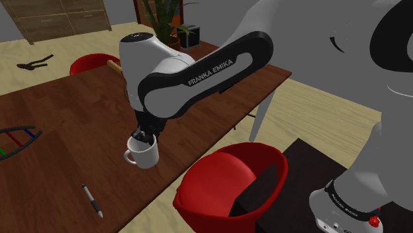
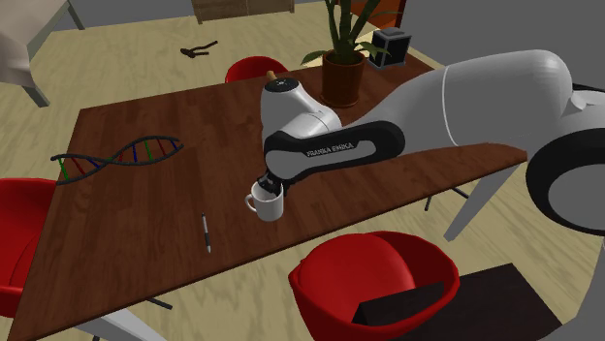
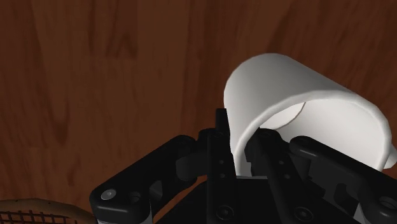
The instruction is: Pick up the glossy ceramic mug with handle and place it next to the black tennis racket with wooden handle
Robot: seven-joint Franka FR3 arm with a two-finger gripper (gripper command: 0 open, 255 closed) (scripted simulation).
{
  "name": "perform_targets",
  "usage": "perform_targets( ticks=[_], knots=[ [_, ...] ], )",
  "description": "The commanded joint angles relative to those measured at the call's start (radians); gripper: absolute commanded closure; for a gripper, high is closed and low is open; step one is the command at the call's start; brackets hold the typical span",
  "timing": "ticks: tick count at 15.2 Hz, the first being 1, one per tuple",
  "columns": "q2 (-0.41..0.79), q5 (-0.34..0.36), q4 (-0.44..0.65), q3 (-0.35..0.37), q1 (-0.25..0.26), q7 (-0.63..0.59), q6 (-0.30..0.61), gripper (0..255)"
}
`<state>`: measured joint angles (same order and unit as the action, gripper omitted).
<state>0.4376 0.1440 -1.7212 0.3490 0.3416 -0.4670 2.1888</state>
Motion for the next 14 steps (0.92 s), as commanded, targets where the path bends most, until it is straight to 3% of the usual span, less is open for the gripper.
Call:
perform_targets(
  ticks=[1,14],
  knots=[
    [-0.008,-0.004,0.008,0.002,-0.001,0.002,-0.016,255],
    [-0.069,-0.031,0.101,0.015,-0.006,0.016,-0.165,255]
  ],
)
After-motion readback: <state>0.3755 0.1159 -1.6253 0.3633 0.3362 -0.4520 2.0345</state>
